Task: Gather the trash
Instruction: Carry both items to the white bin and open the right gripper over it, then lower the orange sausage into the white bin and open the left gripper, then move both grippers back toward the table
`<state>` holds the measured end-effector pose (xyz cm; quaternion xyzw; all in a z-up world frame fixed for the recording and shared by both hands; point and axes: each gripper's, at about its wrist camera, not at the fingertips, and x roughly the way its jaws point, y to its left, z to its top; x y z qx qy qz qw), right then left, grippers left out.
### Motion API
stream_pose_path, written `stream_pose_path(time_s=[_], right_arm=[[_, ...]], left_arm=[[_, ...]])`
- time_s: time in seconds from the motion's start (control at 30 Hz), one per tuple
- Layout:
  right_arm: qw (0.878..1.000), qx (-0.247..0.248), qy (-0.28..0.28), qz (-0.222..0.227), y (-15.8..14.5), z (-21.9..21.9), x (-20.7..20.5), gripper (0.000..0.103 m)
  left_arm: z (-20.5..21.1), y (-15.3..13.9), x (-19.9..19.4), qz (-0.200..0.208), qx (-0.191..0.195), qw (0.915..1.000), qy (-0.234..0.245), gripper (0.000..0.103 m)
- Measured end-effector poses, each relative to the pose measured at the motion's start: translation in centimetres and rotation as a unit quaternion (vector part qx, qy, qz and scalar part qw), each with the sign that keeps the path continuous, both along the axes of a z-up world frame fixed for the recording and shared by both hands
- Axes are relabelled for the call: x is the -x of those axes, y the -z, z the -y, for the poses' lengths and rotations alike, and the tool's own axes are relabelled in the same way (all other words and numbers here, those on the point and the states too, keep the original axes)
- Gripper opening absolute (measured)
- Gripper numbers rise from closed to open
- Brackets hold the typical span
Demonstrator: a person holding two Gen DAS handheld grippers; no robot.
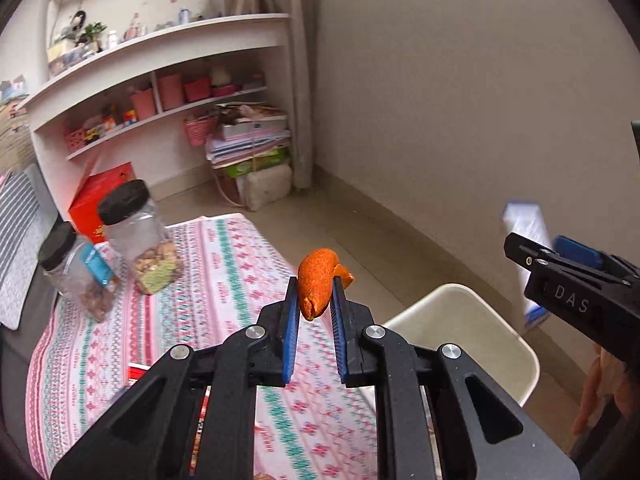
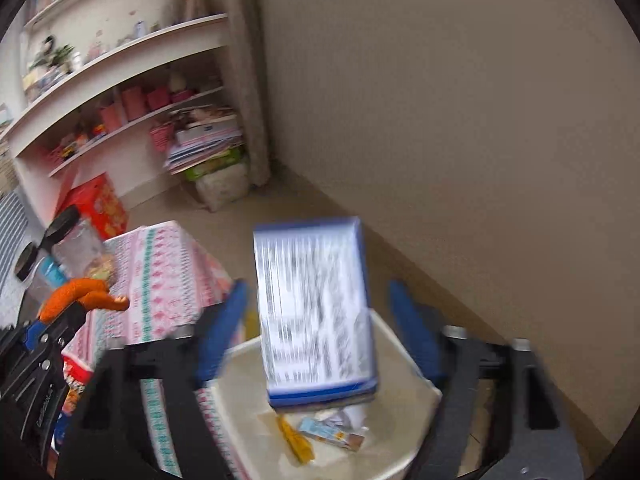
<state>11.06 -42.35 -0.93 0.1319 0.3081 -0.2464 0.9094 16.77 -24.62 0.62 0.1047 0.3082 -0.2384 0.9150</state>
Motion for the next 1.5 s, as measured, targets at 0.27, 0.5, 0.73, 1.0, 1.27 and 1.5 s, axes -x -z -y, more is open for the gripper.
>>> stream_pose_path(time_s=[0.27,0.5,0.73,1.0,1.27,1.5], right_arm=[[0.998,-0.014,0.058,0.003,0.5,4.4,3.3,0.087],[0.996,-0.019,0.089,0.009,0.6,6.8,4.9,0.091],[0.994,-0.018,0.110,0.014,0.6,7.9,5.8,0.095],[0.994,-0.008,0.103,0.017,0.4,6.4,5.7,0.096],[0.996,0.012,0.081,0.025,-0.2,3.7,5.2,0.096],[0.999,0.011,0.047,0.015,0.1,0.9,4.1,0.096]], left_arm=[[3.9,1.3,1.7,-0.004,-0.014,0.9989,0.044,0.016],[7.0,2.6,3.0,-0.006,-0.032,0.9964,0.078,0.018],[8.7,3.7,3.6,-0.021,-0.025,0.9956,0.088,0.071],[7.3,3.1,3.7,-0.014,-0.032,0.9974,0.063,0.073],[4.6,2.4,4.2,-0.003,-0.042,0.9988,0.025,0.079],[0.6,2.5,4.7,-0.006,-0.054,0.9980,-0.032,0.083]])
